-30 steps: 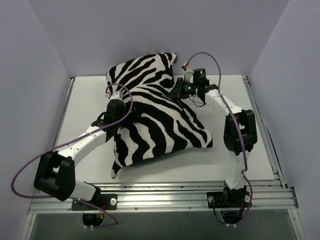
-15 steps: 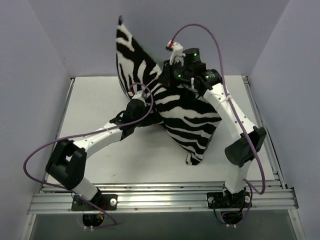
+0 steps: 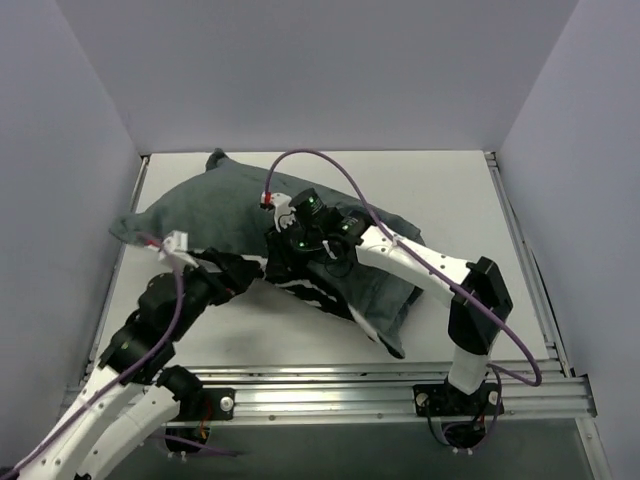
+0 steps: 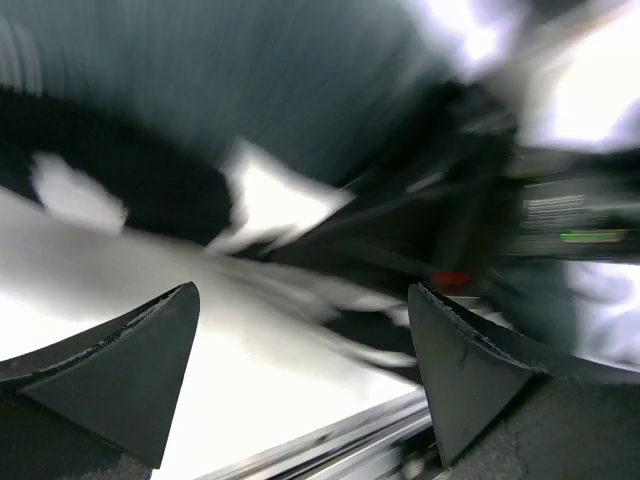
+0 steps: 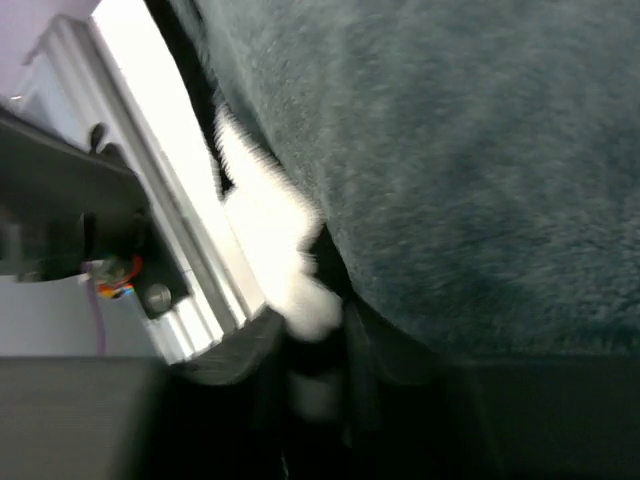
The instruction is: Remove the pillowcase from the pillow
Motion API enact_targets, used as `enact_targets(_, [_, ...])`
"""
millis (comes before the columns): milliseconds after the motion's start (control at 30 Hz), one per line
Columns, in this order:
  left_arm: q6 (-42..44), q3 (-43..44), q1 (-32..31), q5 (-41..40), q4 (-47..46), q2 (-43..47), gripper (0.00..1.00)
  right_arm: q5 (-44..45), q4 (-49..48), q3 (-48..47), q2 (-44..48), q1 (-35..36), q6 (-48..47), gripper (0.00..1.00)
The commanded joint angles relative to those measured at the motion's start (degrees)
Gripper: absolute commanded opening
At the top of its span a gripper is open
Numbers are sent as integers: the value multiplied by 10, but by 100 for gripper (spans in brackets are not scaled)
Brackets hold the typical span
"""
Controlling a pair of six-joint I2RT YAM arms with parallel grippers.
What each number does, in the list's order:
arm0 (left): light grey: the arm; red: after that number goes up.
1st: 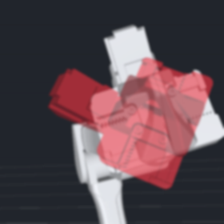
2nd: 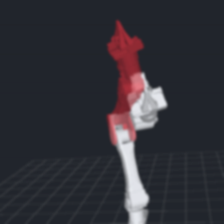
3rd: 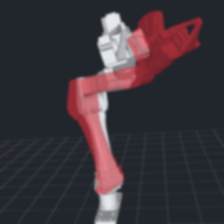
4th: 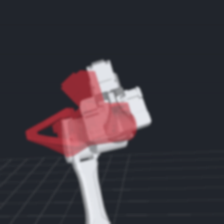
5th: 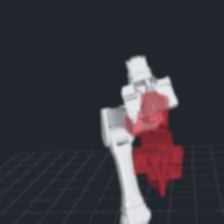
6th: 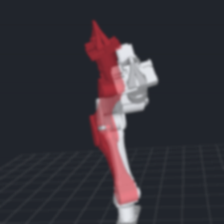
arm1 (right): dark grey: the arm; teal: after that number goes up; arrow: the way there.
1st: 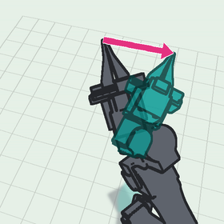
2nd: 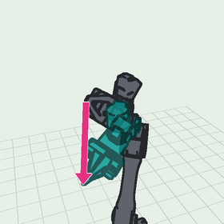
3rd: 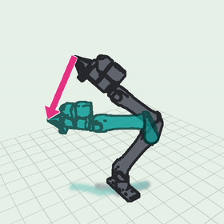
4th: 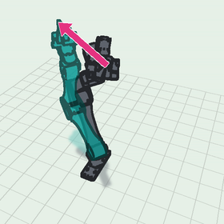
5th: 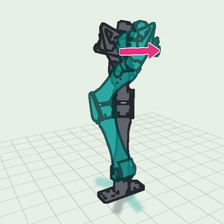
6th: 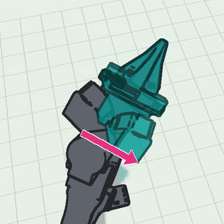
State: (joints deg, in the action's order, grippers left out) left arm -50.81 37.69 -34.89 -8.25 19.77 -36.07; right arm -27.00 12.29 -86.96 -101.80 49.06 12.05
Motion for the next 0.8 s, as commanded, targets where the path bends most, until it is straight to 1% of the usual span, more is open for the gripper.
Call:
enact_targets(0, [-38, 36, 5, -62, 154, 106, 94, -25, -31, -12, -6, 2, 40, 24])
enact_targets(33, [-43, 49, 5, -69, 171, 122, 94, -22, -26, -24, -11, 10, 39, 38])
enact_targets(100, [-52, 61, 6, -87, 205, 146, 94, -9, -14, -64, -16, 18, 39, 48])
enact_targets(133, [-52, 65, 6, -91, 210, 148, 94, -2, -8, -78, -16, 24, 39, 56])
enact_targets(200, [-49, 81, 6, -99, 215, 136, 94, 15, 17, -123, -15, 27, 39, 62])
enact_targets(233, [-47, 85, 6, -100, 215, 126, 94, 42, 30, -138, -13, 29, 39, 68])
enact_targets(300, [-40, 97, 6, -96, 201, 95, 94, 79, 54, -159, 0, 30, 33, 72])
enact_targets(367, [-33, 102, 7, -90, 178, 56, 94, 155, 65, -162, 27, 29, 33, 76])
enact_targets(400, [-28, 101, 6, -85, 166, 44, 94, 188, 76, -158, 38, 27, 38, 77])
enact_targets(433, [-20, 99, 6, -80, 156, 20, 94, 251, 79, -140, 50, 26, 44, 79])
enact_targets(500, [-18, 92, 8, -84, 129, -3, 94, 307, 82, -108, 88, 16, 62, 80])
enact_targets(533, [-17, 88, 8, -88, 118, -15, 94, 325, 79, -88, 104, 10, 72, 81])
enact_targets(567, [-12, 83, 11, -91, 95, -39, 94, 346, 68, -38, 135, -4, 82, 81])
enact_targets(633, [-11, 77, 16, -93, 75, -75, 94, 359, 53, 19, 169, -21, 114, 81])
enact_targets(667, [-5, 75, 24, -90, 50, -88, 94, 368, 45, 76, 204, -30, 123, 81])
enact_targets(700, [-3, 74, 30, -86, 41, -101, 94, 374, 30, 105, 220, -44, 131, 81])
enact_targets(733, [0, 74, 37, -80, 32, -127, 94, 374, 21, 130, 236, -49, 143, 81])
enact_targets(767, [3, 74, 46, -64, 13, -140, 94, 375, 13, 178, 260, -54, 147, 81])
